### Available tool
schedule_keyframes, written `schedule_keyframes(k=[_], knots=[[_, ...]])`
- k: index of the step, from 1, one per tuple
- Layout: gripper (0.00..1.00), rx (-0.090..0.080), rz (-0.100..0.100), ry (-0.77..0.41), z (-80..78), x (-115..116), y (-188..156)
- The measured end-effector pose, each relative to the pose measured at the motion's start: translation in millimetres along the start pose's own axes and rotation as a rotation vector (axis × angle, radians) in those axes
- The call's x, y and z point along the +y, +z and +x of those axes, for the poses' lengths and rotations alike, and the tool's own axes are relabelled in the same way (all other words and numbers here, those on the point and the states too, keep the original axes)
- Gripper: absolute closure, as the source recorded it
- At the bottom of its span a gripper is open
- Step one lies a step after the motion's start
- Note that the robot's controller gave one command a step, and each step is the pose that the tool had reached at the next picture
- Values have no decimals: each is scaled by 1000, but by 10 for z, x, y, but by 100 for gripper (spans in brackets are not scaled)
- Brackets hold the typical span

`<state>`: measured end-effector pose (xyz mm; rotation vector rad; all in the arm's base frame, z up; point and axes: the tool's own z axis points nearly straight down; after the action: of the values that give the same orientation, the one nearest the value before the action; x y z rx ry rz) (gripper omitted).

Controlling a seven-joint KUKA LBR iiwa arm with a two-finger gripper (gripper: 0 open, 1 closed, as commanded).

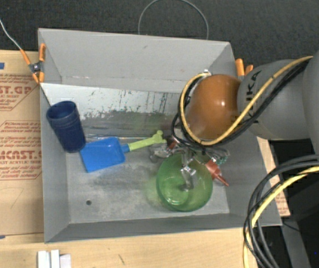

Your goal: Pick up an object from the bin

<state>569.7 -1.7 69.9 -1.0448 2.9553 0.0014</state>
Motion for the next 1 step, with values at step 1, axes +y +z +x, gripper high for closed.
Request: schedule_keyframes(k=[1], knots=[[100, 12, -8, 258, -28, 69, 6]])
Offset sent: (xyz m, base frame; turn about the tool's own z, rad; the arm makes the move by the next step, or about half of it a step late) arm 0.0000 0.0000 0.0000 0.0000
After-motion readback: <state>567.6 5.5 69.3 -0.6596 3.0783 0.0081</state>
